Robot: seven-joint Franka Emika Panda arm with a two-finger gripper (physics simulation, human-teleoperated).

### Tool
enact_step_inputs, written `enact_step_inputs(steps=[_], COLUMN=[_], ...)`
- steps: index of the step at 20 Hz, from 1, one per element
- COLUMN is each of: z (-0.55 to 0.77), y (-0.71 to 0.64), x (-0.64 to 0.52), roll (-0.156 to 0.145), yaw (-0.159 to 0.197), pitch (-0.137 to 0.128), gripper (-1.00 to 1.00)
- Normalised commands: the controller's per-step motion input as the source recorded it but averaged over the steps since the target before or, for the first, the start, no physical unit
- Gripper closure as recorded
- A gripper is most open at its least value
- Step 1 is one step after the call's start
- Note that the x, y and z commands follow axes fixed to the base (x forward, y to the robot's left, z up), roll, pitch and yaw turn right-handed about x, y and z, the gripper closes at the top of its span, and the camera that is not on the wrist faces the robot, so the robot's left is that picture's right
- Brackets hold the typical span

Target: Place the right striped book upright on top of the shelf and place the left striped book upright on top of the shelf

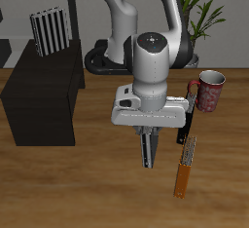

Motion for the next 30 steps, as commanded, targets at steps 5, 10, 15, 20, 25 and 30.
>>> enact_step_inputs(steps=[5, 10, 15, 20, 25, 30], z=[0.77, 0.74, 0.84, 0.48, 0.44, 0.26], y=[-0.22, -0.35, -0.75, -0.71, -0.62, -0.35], x=[-0.26, -0.20, -0.25, -0.18, -0.16, -0.04], roll=[-0.023, -0.040, -0.064, -0.065, -0.068, 0.050], yaw=[-0.039, -0.042, -0.093, -0.113, -0.048, -0.060], pitch=[-0.037, -0.039, -0.030, -0.002, -0.007, 0.036], gripper=[1.00, 1.00, 1.00, 1.00, 1.00, 1.00])
